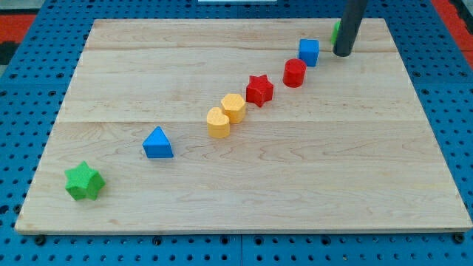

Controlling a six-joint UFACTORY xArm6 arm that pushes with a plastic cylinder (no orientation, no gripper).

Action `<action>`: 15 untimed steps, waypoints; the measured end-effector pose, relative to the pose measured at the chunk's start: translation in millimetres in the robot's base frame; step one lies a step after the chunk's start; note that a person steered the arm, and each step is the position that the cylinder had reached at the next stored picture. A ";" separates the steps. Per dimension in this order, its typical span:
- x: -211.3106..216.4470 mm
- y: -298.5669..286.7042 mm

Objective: Push the green circle to the top right corner

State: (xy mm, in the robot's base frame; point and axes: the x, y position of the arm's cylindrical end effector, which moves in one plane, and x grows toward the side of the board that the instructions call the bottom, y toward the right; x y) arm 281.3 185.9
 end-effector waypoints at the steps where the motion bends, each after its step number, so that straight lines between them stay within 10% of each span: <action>1: -16.1 0.9; 5: 42.7 0.9; 7: -56.0 -4.9; 9: -58.1 -104.5; 15: -88.2 11.6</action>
State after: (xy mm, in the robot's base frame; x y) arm 193.1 197.5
